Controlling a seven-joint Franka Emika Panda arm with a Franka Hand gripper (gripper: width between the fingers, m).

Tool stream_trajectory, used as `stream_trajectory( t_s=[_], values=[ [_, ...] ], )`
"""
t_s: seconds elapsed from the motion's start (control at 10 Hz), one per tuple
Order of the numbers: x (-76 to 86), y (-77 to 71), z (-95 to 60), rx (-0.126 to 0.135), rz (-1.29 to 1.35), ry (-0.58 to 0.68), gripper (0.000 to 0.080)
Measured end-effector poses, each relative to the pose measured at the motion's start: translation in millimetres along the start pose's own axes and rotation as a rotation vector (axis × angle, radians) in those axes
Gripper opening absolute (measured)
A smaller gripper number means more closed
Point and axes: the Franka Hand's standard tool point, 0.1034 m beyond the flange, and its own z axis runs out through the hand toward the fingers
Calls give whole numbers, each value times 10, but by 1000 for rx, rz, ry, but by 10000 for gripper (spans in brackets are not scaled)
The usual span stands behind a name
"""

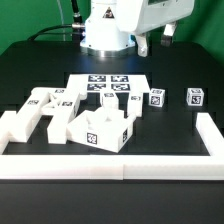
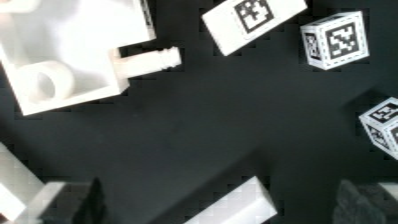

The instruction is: Assemble chair

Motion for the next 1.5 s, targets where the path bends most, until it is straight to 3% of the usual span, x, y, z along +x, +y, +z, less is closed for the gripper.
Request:
stream_trajectory(
  t_s=[0.7, 1.0, 1.4, 1.5],
  values=[
    [-6, -1, 8, 2, 47, -1, 649],
    [-88, 59, 21, -2, 325, -2, 649],
    [-77, 44, 30, 1, 587, -2, 649],
    [-96, 46, 50, 12, 668, -8, 649]
  ],
)
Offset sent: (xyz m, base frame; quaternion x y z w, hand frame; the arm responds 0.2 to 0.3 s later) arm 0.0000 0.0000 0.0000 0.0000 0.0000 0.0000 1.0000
